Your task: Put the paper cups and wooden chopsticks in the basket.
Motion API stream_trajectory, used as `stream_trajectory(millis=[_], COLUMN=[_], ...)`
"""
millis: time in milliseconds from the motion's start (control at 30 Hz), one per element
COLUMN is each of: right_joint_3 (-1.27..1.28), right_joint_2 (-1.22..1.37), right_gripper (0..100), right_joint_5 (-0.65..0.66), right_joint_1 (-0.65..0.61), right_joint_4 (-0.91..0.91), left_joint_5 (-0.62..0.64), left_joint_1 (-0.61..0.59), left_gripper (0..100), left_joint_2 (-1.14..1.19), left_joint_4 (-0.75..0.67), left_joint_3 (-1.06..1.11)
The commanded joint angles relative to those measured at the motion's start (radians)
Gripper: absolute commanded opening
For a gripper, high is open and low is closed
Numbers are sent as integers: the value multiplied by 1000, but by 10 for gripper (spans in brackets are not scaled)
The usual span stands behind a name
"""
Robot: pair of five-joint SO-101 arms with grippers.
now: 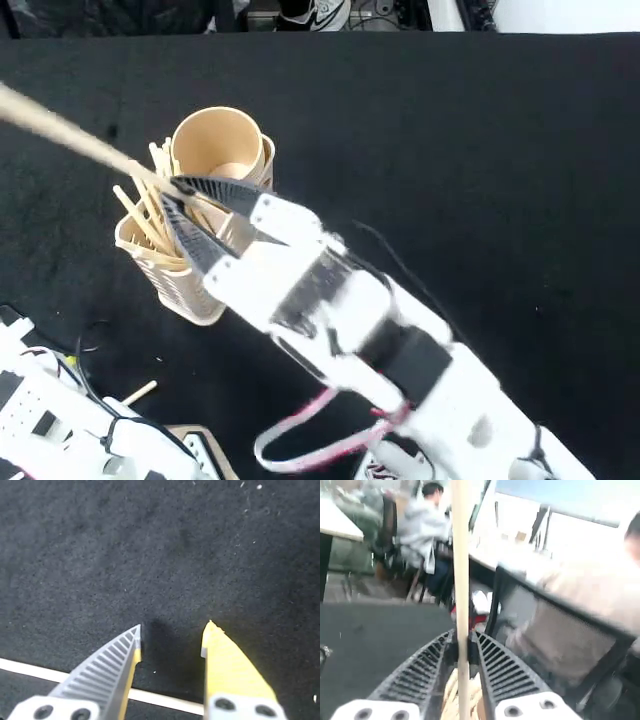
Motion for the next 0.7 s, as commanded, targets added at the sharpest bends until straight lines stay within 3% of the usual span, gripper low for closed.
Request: stream_trajectory(millis=[0,133,333,500,667], right_joint_3=[-39,-44,48,249,400], right_joint_2=[68,133,177,177,177], right_gripper=[16,16,12,12,12], right_joint_5=[-43,-114,-370,-385,-391], right_joint_1=[15,15,15,15,18], right_joint_4=[-52,-54,-192,-491,-605], left_joint_5=[6,6,6,6,6], left_joint_1=[-12,-12,-12,-12,-12], left_gripper=[199,199,199,199,199], left_joint_2=[-9,-9,-9,-9,-9], left_joint_4=[-5,-5,-5,-5,-5], left_joint_3=[-41,-41,-41,-41,-41])
